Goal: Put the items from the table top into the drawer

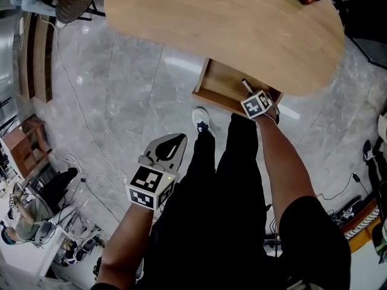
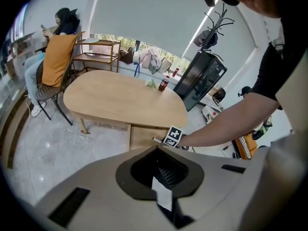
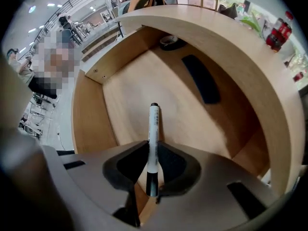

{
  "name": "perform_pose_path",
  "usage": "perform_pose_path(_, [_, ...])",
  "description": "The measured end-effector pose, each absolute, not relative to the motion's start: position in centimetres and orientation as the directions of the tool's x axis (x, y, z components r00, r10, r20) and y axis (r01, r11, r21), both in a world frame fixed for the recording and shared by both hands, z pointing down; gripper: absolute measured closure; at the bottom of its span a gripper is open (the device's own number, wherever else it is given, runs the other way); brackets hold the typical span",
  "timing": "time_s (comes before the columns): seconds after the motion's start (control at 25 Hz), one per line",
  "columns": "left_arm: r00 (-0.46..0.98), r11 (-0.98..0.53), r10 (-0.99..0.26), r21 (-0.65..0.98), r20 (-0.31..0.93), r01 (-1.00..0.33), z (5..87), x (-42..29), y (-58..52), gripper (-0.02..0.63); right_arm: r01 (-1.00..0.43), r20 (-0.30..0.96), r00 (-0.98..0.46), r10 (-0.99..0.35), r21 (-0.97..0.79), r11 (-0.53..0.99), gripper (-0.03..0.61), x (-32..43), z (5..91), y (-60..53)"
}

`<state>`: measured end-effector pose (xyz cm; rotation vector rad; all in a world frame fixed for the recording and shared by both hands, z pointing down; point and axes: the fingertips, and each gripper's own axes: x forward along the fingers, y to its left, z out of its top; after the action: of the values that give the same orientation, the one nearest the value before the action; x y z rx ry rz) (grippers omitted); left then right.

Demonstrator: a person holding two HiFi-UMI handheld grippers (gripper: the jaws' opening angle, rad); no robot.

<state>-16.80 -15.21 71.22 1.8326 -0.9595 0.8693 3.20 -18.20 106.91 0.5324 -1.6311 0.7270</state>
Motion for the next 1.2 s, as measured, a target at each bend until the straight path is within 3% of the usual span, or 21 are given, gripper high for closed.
perform_pose_path(0.32, [0.473, -0.336, -0.283, 0.375, 0.834, -0.864, 70.0, -17.1, -14.9, 0.612, -0.691, 0.983, -0.181, 0.035, -0.153, 0.707, 0.5, 3.0, 104.1, -17.4])
perform_pose_path(0.72, [0.57, -0.488, -0.355, 0.373, 0.741, -0.789, 61.7, -16.5, -16.2, 0.612, -0.703, 0.978, -0.193, -0.077, -0.083, 0.706, 0.5, 3.2, 90.9, -17.8])
perform_pose_path(0.96, [0.631, -0.594, -0.374, 0.348, 0.679, -0.726, 56.1, -16.7, -15.6, 0.612, -0.8, 0.936, -0.275, -0.218, -0.097, 0.592, 0.502, 0.9, 80.4, -16.5])
perform_pose_path(1.2, [0.69, -0.665, -0.374, 0.34, 0.619, -0.665, 51.6, -16.2, -13.6, 0.612, -0.862, 0.754, -0.453, -0.476, -0.236, 0.448, 0.561, -1.8, 65.2, -14.9])
